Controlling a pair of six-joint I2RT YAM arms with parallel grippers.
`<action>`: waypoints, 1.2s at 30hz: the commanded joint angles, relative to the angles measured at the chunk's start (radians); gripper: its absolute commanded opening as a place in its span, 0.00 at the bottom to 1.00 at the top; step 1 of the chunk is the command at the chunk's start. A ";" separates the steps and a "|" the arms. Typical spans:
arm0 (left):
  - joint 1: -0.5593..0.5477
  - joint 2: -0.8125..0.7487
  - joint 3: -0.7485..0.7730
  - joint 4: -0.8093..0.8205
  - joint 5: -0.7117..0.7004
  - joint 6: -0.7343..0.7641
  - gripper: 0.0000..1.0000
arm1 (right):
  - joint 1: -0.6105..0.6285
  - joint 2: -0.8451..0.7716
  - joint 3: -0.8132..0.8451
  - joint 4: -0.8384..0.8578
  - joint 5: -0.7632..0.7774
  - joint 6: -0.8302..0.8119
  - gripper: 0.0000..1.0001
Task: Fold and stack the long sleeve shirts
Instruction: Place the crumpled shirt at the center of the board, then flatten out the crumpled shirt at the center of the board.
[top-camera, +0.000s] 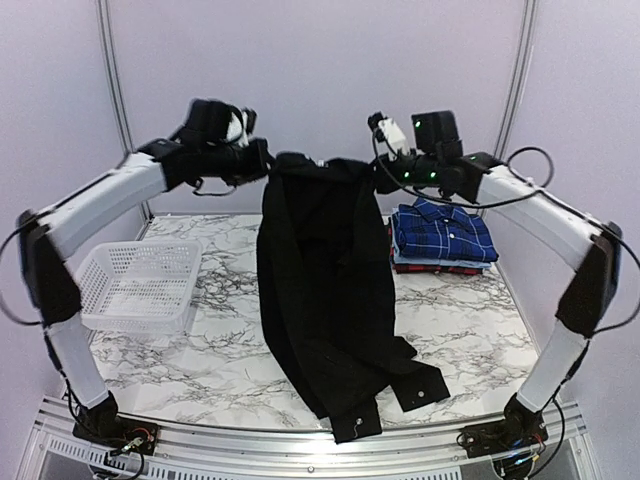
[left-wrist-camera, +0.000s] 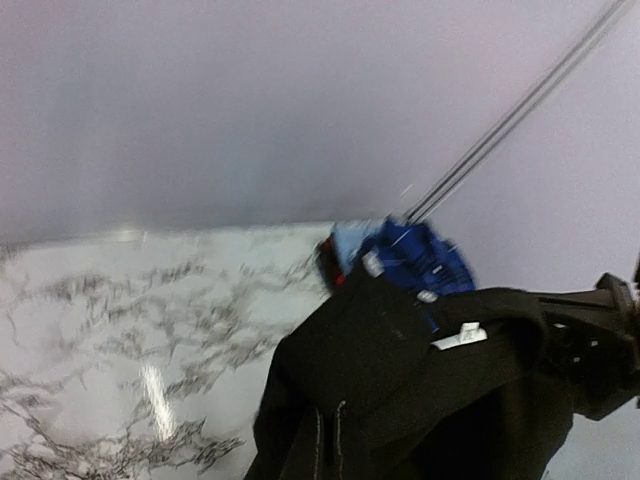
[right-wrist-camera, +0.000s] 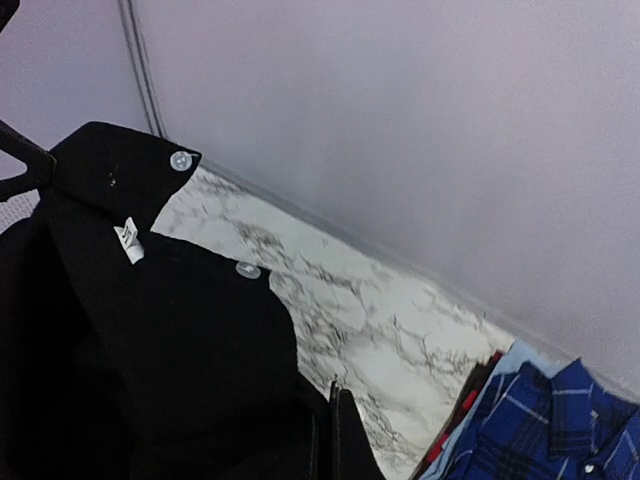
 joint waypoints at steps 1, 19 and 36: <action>0.092 0.336 0.093 -0.096 0.184 -0.047 0.00 | -0.143 0.197 -0.032 0.038 -0.160 0.110 0.00; -0.052 0.047 -0.466 -0.082 0.032 -0.044 0.74 | -0.116 0.007 -0.476 0.083 -0.005 0.186 0.68; -0.532 -0.099 -0.835 0.106 0.072 -0.268 0.73 | 0.174 -0.420 -0.935 0.022 0.102 0.411 0.68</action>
